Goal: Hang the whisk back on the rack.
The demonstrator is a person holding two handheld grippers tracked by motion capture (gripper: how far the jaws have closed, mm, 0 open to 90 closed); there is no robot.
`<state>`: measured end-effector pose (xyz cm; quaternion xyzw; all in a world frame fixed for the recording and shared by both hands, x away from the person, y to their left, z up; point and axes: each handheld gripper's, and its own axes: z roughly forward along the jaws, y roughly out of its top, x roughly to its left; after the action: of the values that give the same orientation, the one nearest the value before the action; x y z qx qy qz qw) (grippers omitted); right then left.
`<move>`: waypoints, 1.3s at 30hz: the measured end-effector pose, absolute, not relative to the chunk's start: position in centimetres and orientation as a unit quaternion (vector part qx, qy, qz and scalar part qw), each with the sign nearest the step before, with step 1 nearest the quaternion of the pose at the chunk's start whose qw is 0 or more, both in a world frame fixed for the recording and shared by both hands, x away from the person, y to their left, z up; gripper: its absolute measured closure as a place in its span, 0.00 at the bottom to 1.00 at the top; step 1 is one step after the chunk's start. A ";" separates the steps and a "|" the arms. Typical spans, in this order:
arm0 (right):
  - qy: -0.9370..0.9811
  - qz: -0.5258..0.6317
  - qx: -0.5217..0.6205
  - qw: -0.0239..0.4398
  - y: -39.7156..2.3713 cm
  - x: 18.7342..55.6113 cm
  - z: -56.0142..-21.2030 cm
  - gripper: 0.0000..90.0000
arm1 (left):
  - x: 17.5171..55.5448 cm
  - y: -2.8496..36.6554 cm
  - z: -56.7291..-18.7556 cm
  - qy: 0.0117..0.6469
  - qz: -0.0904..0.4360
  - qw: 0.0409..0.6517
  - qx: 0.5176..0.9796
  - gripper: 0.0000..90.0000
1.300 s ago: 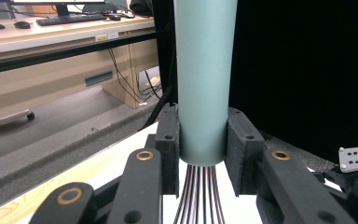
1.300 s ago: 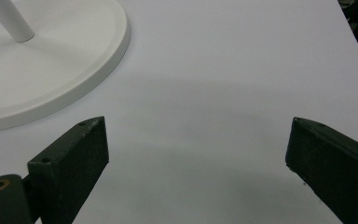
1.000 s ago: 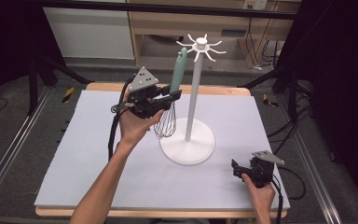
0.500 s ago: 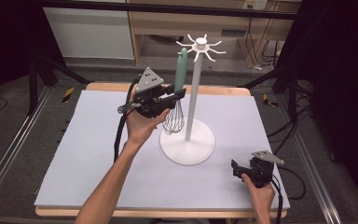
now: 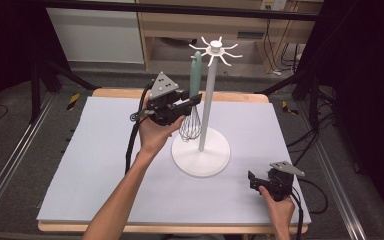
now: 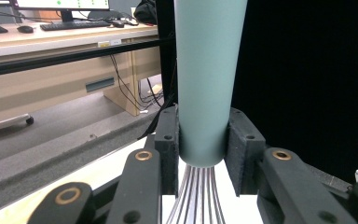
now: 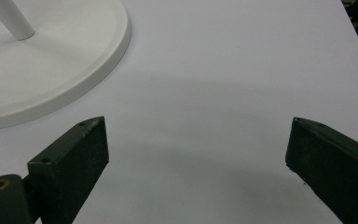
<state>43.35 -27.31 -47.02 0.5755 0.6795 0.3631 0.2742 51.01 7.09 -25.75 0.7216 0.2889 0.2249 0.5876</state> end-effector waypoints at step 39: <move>0.682 0.363 0.572 0.274 -27.1 43.1 -47.1 0.07 | 44.6 16.7 -35.5 0.355 0.232 0.520 0.741 0.41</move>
<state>43.07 -27.10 -47.06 0.5721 0.6822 0.3634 0.2743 44.56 16.74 -35.52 0.7410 0.3550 0.2324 0.5205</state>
